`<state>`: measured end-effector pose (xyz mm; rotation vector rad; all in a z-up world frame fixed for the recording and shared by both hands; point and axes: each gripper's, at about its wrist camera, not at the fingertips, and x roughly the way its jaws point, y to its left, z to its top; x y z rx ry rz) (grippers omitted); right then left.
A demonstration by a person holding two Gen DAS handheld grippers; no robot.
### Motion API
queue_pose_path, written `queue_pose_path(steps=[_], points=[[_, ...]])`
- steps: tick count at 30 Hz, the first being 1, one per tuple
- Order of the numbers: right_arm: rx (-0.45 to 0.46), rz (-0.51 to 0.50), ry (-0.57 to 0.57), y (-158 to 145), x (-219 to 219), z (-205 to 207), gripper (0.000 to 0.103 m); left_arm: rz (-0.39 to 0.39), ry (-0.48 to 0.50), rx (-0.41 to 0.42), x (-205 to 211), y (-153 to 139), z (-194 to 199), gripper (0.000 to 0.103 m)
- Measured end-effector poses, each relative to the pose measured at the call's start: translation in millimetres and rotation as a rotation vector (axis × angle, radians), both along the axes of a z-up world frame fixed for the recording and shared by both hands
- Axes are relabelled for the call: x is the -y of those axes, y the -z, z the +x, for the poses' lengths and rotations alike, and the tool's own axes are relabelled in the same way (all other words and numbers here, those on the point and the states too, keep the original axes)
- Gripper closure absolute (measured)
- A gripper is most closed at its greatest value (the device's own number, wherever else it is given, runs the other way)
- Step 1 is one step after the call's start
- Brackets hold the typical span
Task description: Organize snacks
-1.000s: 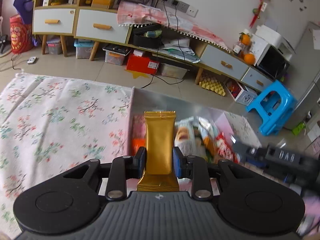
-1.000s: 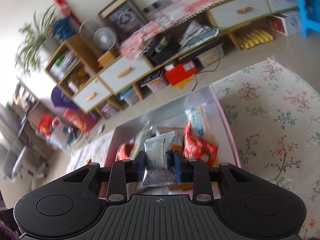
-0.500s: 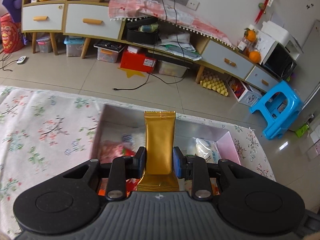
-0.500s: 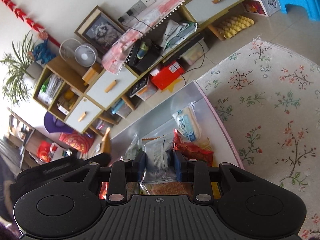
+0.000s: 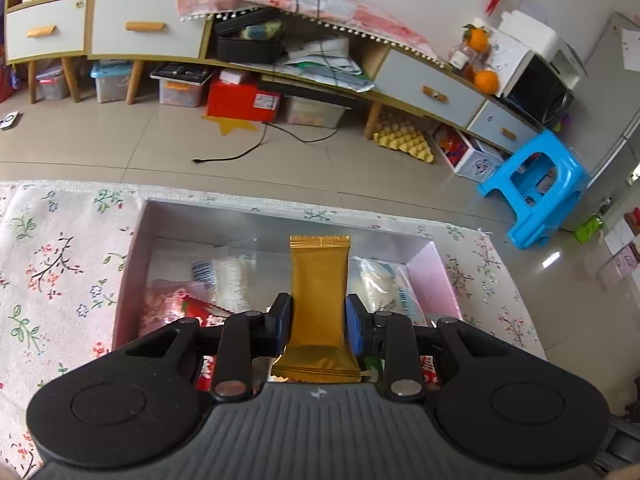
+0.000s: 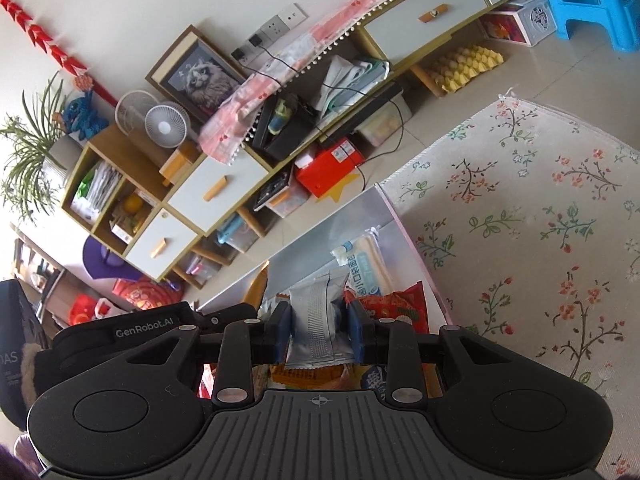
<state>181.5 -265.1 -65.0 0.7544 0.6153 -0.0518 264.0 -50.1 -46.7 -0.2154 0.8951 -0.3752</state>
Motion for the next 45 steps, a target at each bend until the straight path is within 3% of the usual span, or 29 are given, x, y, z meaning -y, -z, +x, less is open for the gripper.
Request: queue_pose_path(steps=[3,8,19,28,33,37,45], points=[[0.006,0.016,0.004,0.2,1.3,-0.1,0.071,-0.040,0.017,0.005,-0.4,0.9,-1.3,0.066],[0.004,0.028,0.014,-1.0,4.9,-0.6,0.069,-0.029,0.005,0.045,-0.8,-6.8,-5.4,0.044],[0.016,-0.008,0.020,-14.1,7.5,-7.3,0.038,0.011,-0.038,0.069,-12.2,-13.7,-21.6,0.031],[0.024,-0.129,-0.039,-37.1,1.8,-26.5,0.017,0.021,-0.086,0.075,-27.9,-24.3,-59.7,0.006],[-0.014,-0.201,-0.110,-49.1,-10.0,-45.4,0.017,0.069,-0.120,0.075,-36.2,-27.8,-88.7,0.004],[-0.012,-0.275,-0.165,-62.7,-21.6,-67.3,0.008,0.109,-0.153,0.082,-41.7,-36.0,-114.7,0.001],[-0.102,-0.364,-0.192,-73.7,-37.4,-99.3,0.007,0.163,-0.230,0.072,-60.8,-42.2,-163.2,0.000]])
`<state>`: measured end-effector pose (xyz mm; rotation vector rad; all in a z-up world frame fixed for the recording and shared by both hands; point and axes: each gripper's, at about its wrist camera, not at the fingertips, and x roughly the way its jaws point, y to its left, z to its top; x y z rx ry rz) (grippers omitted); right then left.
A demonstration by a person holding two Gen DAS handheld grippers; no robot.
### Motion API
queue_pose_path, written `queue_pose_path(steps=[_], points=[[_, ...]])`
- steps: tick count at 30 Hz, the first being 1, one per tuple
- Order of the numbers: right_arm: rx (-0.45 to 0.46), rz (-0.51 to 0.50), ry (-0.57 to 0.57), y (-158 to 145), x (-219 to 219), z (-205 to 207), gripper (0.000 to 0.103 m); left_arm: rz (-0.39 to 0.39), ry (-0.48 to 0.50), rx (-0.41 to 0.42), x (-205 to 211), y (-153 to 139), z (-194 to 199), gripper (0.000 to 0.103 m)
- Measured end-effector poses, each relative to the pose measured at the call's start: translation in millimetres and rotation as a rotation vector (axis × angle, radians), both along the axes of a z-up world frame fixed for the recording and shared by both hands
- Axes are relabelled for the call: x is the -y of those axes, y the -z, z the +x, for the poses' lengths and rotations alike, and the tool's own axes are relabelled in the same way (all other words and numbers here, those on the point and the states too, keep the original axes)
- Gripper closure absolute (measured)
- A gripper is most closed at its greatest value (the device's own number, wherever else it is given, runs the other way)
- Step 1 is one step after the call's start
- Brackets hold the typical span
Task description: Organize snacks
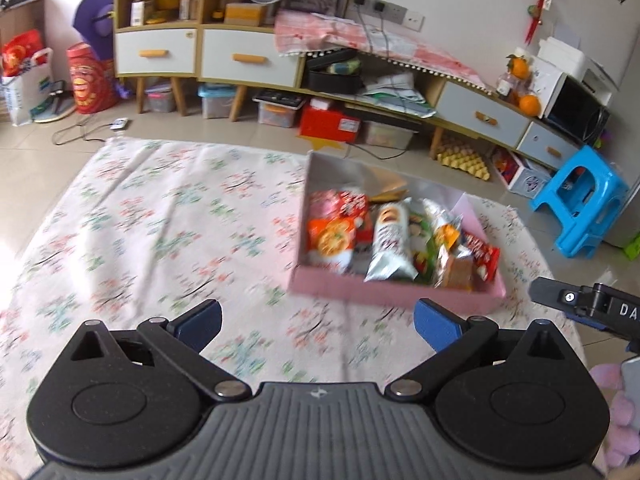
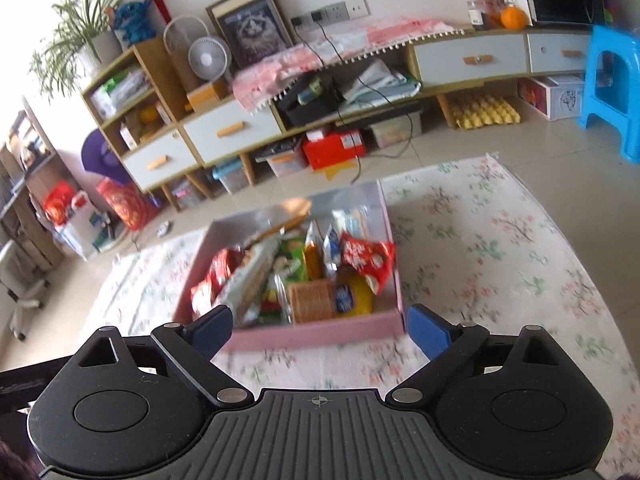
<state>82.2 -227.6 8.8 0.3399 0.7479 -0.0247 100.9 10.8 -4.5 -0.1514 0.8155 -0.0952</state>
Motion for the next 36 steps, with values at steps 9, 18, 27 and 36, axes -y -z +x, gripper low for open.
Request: queue_pose_path(steps=[9,18,27,36], points=[[-0.079,-0.135,-0.050,0.7,-29.6,-38.4,0.007,0.115,-0.036,-0.026,-5.7,10.8,-39.9,0.000],[-0.085,-0.243,-0.075,17.5,-63.1,-72.6,0.001,0.183,-0.051,-0.040,-0.2,19.6,-66.4,0.000],[-0.113,-0.229,-0.057,28.6,-65.8,-75.4,0.001,0.190,-0.084,-0.022,2.5,20.6,-74.8,0.000],[-0.133,-0.227,-0.037,38.4,-62.5,-68.1,0.001,0.187,-0.083,-0.064,5.5,30.5,-73.0,0.000]])
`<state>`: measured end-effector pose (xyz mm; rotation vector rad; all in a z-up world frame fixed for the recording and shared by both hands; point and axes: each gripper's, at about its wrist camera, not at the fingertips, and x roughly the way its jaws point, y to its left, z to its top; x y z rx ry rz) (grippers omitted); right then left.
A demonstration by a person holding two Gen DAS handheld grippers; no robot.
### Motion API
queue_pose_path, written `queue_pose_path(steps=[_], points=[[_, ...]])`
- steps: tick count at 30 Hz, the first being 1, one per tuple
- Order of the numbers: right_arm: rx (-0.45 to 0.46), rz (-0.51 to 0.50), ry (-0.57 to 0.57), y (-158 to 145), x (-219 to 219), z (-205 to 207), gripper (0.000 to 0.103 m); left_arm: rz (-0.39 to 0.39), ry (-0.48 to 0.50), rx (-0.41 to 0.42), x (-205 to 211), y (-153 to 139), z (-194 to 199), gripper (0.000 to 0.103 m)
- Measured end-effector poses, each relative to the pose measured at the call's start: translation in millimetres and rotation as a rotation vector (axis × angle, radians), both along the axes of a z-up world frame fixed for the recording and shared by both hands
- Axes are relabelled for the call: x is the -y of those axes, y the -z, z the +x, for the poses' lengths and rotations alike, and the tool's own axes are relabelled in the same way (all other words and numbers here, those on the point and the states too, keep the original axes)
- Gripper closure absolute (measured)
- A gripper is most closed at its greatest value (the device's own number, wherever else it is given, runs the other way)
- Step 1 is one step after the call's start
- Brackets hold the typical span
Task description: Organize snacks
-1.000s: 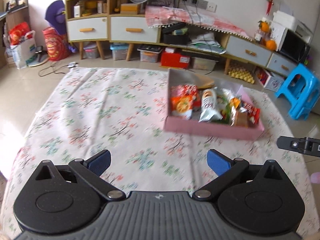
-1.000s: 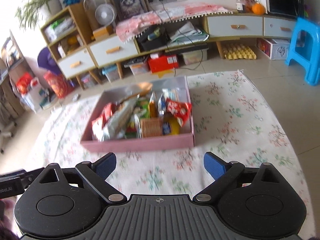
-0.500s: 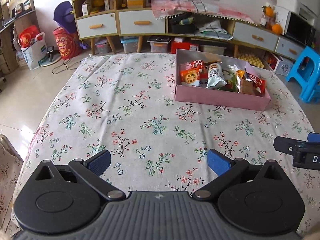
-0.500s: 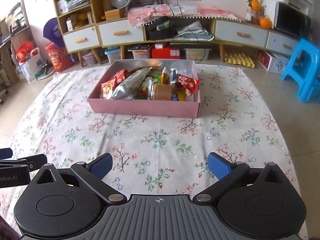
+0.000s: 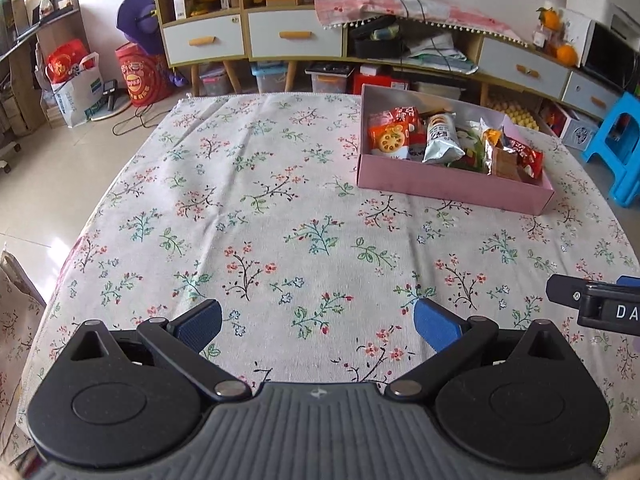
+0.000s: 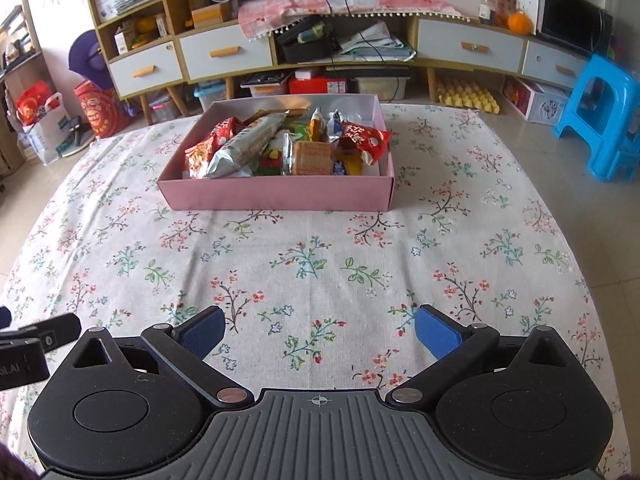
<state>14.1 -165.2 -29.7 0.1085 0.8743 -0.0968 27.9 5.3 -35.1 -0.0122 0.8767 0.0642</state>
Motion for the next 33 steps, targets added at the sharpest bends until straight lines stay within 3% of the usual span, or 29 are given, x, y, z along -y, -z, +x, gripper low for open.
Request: queue_pose_path(steps=[33], points=[[0.000,-0.001,-0.017,-0.9,-2.1,-0.4,0.001,-0.005,-0.003,-0.023,3.4,-1.0,2.2,0.001]])
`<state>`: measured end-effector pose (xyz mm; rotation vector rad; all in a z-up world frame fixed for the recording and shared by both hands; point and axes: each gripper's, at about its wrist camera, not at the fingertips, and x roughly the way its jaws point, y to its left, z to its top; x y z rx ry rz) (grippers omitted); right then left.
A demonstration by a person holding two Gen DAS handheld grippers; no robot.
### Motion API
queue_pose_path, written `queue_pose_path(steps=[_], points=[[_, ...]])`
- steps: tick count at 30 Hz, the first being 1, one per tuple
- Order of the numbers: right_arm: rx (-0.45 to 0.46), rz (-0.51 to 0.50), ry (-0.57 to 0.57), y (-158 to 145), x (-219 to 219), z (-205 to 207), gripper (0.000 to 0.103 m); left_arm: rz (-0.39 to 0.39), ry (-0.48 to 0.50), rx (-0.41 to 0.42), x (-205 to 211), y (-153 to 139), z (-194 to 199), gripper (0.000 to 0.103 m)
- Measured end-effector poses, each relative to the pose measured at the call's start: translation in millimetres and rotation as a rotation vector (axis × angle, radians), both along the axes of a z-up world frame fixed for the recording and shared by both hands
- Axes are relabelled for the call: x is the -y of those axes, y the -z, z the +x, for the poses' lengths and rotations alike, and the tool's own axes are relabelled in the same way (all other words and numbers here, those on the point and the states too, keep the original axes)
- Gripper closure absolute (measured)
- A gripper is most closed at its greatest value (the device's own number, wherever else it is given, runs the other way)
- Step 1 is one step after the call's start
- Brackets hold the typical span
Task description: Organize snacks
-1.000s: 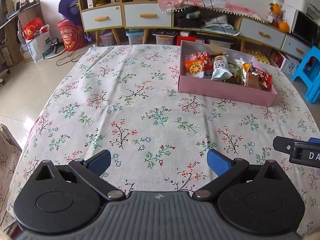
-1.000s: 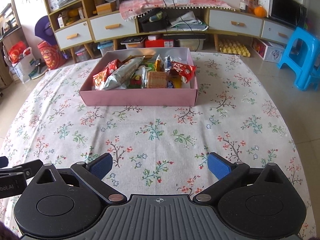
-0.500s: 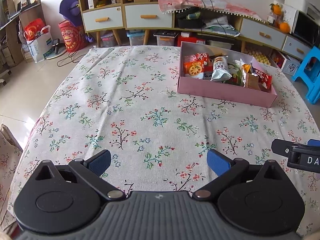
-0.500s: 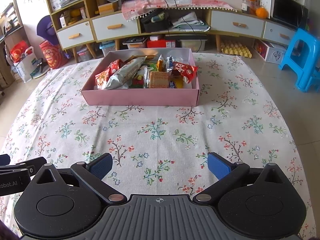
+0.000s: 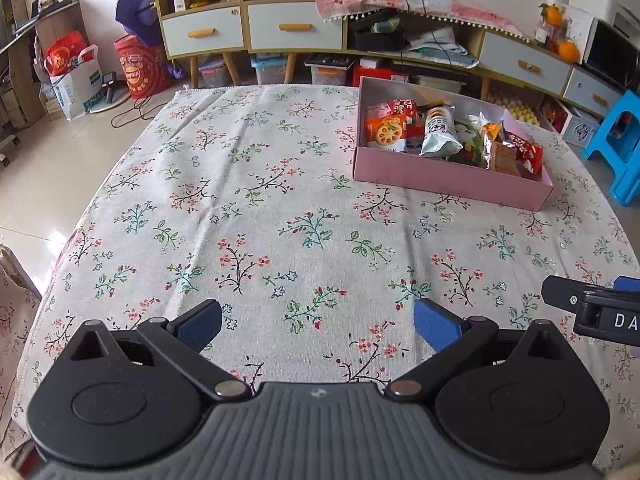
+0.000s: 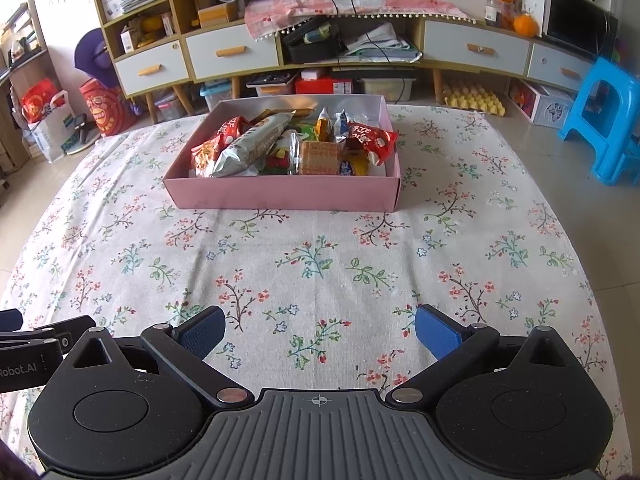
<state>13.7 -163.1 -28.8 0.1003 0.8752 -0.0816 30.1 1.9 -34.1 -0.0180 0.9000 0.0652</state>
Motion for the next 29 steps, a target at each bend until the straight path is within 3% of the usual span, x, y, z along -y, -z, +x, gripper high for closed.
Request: queue_pose_path(steps=[29], points=[[-0.005,-0.002,0.000,1.5,-0.1,0.2,0.001,0.004,0.016,-0.015,1.3,2.8,0.7,0.001]])
